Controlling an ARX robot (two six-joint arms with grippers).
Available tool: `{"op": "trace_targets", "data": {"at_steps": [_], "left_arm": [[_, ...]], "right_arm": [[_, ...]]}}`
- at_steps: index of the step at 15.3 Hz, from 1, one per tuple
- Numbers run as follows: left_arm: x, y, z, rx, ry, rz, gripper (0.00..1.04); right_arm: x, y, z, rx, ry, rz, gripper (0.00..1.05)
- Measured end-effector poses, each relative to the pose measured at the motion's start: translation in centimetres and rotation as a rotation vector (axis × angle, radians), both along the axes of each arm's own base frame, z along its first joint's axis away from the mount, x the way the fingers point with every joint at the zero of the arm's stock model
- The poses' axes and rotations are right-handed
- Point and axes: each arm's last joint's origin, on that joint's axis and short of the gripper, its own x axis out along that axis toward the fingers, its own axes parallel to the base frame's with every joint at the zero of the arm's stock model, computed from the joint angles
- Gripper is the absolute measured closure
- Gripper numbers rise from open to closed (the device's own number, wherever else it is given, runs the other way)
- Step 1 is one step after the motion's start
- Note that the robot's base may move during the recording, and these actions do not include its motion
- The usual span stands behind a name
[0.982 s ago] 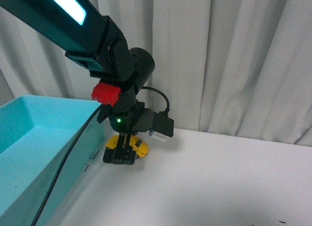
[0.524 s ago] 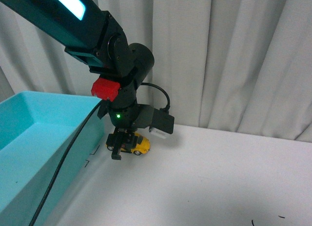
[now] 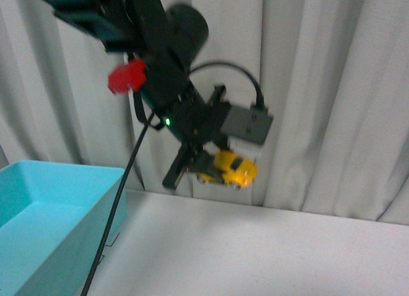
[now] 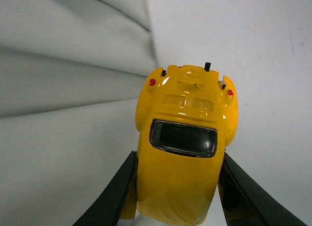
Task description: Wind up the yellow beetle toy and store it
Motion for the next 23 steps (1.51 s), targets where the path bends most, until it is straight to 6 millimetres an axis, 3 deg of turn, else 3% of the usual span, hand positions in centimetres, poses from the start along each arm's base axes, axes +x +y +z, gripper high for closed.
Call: {"op": "trace_targets", "data": {"at_steps": [2,3,4,6,8,12,14,23], "left_arm": [[-1.8,3.8,6.3,-0.226,-0.098,0.119,0.64],[-2.9,6.4,8.6,-0.279,-0.117,0.246,0.64],[-3.9,9.2,9.9,-0.323,-0.124,0.374,0.64],[-5.5,14.5,10.0,-0.394,-0.057,0.634,0.64],[-7.5,19.0,7.4,-0.397,0.051,0.906,0.64],[-7.3,23.4,0.2,-0.344,0.223,1.371,0.65],[-7.4,24.1,-3.4,-0.313,0.310,1.497,0.65],[-6.3,22.8,-11.1,-0.206,0.313,1.591,0.65]], "right_arm": [[0.0,0.0,0.0,0.000,0.000,0.001,0.07],[0.0,0.0,0.0,0.000,0.000,0.000,0.07],[0.0,0.0,0.0,0.000,0.000,0.000,0.07],[0.0,0.0,0.0,0.000,0.000,0.001,0.07],[0.0,0.0,0.0,0.000,0.000,0.000,0.07],[0.0,0.0,0.0,0.000,0.000,0.000,0.07],[0.0,0.0,0.0,0.000,0.000,0.000,0.07],[0.0,0.0,0.0,0.000,0.000,0.000,0.07]]}}
